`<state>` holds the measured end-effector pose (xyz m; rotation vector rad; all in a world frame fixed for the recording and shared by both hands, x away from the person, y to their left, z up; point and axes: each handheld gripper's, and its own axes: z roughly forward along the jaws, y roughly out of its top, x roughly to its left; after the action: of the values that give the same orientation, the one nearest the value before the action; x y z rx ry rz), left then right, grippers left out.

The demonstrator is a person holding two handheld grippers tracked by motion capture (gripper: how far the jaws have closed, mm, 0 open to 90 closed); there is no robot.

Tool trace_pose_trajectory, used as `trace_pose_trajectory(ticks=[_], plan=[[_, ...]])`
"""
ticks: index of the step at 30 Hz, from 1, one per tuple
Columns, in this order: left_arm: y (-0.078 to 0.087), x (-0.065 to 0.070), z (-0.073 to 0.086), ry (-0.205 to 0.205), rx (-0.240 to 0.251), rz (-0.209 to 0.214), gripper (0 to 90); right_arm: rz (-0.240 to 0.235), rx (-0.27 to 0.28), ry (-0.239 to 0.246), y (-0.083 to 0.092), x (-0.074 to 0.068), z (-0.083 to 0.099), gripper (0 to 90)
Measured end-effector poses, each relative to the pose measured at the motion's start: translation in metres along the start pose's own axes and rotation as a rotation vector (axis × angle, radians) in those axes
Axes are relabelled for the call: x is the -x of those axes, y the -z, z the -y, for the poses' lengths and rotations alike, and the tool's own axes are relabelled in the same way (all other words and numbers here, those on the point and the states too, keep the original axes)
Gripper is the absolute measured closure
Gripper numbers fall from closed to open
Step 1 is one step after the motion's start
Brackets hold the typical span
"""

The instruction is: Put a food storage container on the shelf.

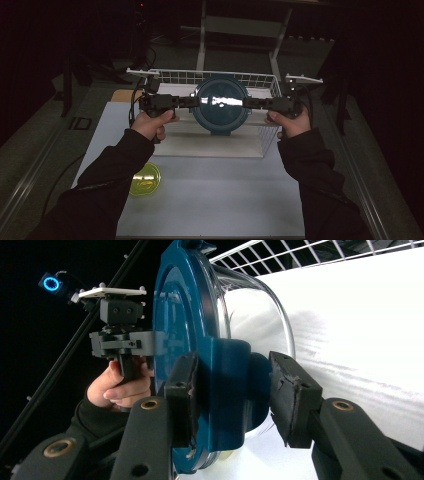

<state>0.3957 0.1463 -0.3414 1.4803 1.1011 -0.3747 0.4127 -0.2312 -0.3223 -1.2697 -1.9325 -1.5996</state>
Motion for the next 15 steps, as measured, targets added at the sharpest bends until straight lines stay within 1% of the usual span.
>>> trace_pose_trajectory(ticks=[1, 2, 4, 5, 7, 10, 12, 15], plan=[[0.0, -0.002, -0.001, 0.007, -0.008, -0.004, 55.9, 0.001, 0.003, -0.007, -0.002, 0.002, -0.001, 57.6], [-0.001, -0.004, -0.001, 0.014, -0.006, -0.011, 55.8, 0.007, -0.001, -0.008, -0.003, 0.003, -0.002, 57.6], [-0.002, -0.007, -0.002, 0.028, -0.002, -0.003, 55.8, 0.013, -0.002, -0.018, -0.006, 0.005, -0.004, 57.6], [-0.002, -0.008, -0.003, 0.031, 0.003, -0.007, 55.7, 0.01, 0.001, -0.023, -0.006, 0.005, -0.005, 57.6], [-0.002, -0.008, -0.007, 0.034, -0.001, -0.012, 55.7, 0.012, 0.004, -0.031, -0.007, 0.006, -0.008, 57.6], [-0.003, -0.012, -0.012, 0.053, -0.014, -0.006, 55.4, 0.015, 0.014, -0.047, -0.009, 0.008, -0.011, 57.4], [-0.004, -0.014, -0.015, 0.051, -0.028, -0.008, 54.9, 0.014, 0.024, -0.061, -0.011, 0.01, -0.012, 57.2], [-0.005, -0.016, -0.016, 0.058, -0.026, -0.013, 53.9, 0.015, 0.037, -0.076, -0.013, 0.013, -0.014, 56.4]])
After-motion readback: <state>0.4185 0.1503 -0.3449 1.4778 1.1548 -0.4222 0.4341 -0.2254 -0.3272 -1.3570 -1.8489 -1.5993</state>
